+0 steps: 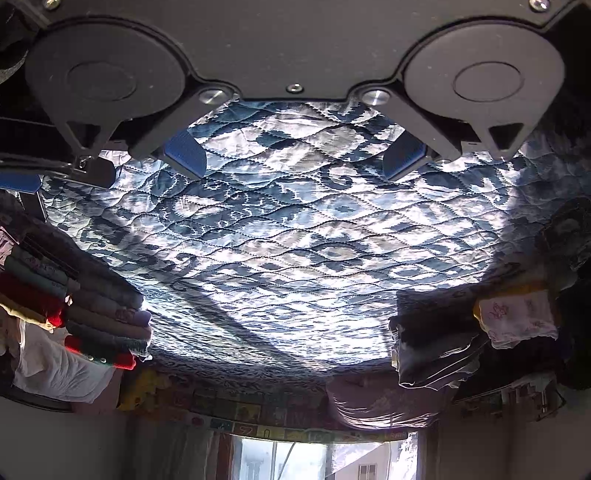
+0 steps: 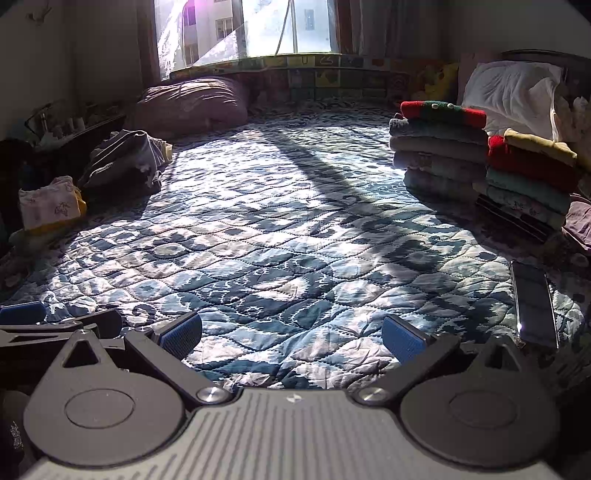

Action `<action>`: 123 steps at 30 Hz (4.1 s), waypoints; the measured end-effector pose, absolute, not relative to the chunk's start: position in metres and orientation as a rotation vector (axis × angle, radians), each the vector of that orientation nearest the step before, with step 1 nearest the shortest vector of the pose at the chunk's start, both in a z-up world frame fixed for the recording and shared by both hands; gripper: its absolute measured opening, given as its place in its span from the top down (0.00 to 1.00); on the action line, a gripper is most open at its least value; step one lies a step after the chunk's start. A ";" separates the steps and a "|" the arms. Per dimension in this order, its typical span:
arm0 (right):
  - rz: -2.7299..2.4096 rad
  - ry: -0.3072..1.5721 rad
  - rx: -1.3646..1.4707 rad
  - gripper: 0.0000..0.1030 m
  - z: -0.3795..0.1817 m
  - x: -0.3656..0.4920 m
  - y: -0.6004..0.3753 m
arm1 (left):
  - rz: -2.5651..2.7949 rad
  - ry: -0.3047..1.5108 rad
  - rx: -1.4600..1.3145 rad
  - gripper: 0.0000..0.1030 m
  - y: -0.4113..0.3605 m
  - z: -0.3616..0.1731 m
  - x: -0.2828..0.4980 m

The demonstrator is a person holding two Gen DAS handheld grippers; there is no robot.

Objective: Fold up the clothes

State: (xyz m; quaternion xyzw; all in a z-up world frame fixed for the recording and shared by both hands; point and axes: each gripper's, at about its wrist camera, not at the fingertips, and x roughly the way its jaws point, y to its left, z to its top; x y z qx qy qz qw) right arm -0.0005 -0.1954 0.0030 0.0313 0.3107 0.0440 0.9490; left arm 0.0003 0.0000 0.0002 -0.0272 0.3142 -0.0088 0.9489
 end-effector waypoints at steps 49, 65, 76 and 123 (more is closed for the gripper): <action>0.088 0.632 0.068 0.00 0.003 -0.001 -0.194 | -0.013 0.657 -0.060 0.00 -0.004 -0.003 -0.001; 0.089 0.635 0.068 0.00 0.002 0.000 -0.193 | -0.007 0.663 -0.061 0.00 -0.003 -0.004 0.000; 0.107 0.633 0.092 0.00 0.002 0.003 -0.195 | -0.013 0.663 -0.074 0.00 -0.001 -0.003 0.003; 0.631 0.607 0.162 0.06 -0.113 0.205 -0.099 | 0.545 0.509 -0.027 0.50 0.361 0.013 0.307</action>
